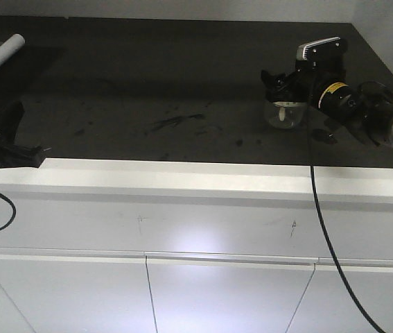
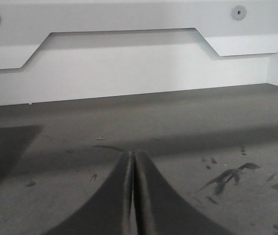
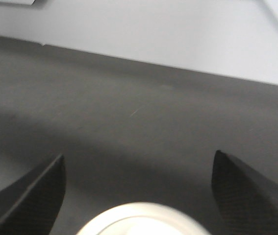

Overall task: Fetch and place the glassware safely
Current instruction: 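Move the open right gripper over the white-lidded glass jar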

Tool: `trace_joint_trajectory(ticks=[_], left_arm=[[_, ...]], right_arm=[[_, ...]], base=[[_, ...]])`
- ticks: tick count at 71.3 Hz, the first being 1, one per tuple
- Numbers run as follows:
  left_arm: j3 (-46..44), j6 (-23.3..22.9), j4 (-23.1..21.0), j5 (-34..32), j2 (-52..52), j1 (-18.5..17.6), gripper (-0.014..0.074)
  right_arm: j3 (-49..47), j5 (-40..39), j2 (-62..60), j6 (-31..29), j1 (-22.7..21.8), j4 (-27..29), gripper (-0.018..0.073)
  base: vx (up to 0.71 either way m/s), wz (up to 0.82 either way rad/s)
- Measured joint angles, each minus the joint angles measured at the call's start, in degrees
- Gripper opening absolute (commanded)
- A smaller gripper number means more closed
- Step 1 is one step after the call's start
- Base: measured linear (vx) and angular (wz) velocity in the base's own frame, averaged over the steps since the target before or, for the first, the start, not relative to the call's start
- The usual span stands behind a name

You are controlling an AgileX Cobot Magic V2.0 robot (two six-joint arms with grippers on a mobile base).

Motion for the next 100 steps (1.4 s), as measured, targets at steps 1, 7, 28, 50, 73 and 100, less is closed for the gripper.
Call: trace_joint_trajectory(ticks=[1, 7, 28, 50, 73, 100], left_arm=[[0.0, 0.0, 0.0, 0.1, 0.0, 0.0, 0.0003], [0.0, 0.0, 0.0, 0.1, 0.0, 0.0, 0.0003], [0.0, 0.0, 0.0, 0.6, 0.0, 0.0, 0.0003], [0.0, 0.0, 0.0, 0.6, 0.0, 0.0, 0.0003], [0.0, 0.0, 0.0, 0.6, 0.0, 0.0, 0.0003], [0.0, 0.0, 0.0, 0.6, 0.0, 0.0, 0.0003]], right_arm=[[0.0, 0.2, 0.1, 0.0, 0.1, -0.1, 0.0560], [-0.1, 1.3, 0.4, 0.0, 0.4, -0.2, 0.0542], [-0.1, 3.4, 0.8, 0.0, 0.4, 0.0, 0.0483], [-0.5, 2.8, 1.3, 0.3, 0.4, 1.3, 0.0184], [-0.7, 2.7, 1.3, 0.3, 0.4, 1.7, -0.0008], [0.1, 2.0, -3.8, 11.8, 0.5, -9.2, -0.0003]], base=[[0.00, 0.00], [0.00, 0.00], [0.00, 0.00], [0.00, 0.00], [0.00, 0.00], [0.00, 0.00]])
